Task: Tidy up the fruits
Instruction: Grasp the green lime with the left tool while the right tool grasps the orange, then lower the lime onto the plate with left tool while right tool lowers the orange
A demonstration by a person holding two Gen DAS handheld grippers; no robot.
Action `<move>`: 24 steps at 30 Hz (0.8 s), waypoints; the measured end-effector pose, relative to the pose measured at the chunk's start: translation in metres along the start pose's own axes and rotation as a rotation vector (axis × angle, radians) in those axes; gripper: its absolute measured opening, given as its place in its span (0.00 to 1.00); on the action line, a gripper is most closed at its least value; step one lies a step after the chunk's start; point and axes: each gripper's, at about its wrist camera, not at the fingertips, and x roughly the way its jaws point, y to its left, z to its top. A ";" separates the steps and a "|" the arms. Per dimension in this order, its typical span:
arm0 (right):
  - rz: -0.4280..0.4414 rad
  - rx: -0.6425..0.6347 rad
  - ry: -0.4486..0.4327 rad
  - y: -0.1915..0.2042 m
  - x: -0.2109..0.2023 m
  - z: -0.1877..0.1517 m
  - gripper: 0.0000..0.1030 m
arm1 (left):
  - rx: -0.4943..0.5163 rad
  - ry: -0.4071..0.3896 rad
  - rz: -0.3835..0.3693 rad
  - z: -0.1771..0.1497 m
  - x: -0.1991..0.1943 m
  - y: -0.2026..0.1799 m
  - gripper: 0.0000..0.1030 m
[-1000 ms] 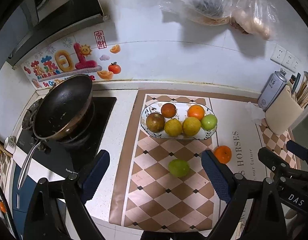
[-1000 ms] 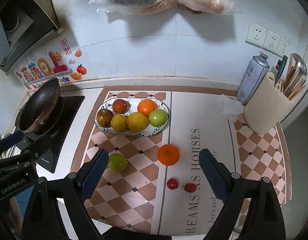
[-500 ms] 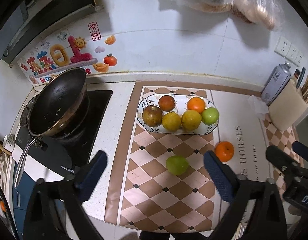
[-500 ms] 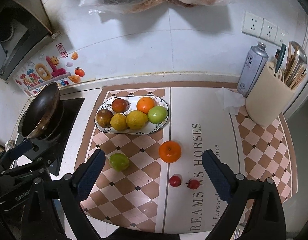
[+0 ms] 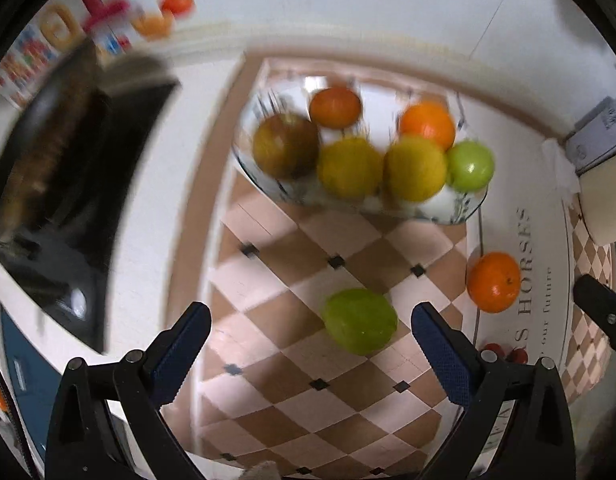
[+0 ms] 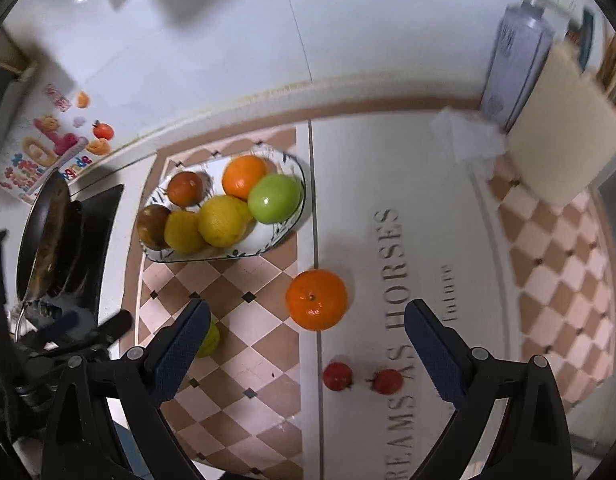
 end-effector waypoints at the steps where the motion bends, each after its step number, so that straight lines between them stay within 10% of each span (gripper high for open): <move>1: 0.000 0.002 0.021 -0.001 0.012 0.002 0.96 | -0.006 0.039 -0.016 0.001 0.013 -0.001 1.00; 9: 0.008 0.022 0.197 -0.008 0.100 0.007 0.96 | 0.026 0.228 -0.122 -0.004 0.077 -0.025 0.97; 12: 0.011 0.020 0.227 -0.008 0.117 0.006 0.95 | 0.064 0.233 -0.102 -0.009 0.086 -0.033 0.59; 24: 0.009 -0.064 0.247 0.010 0.149 -0.004 0.64 | -0.008 0.183 -0.061 -0.019 0.078 0.001 0.59</move>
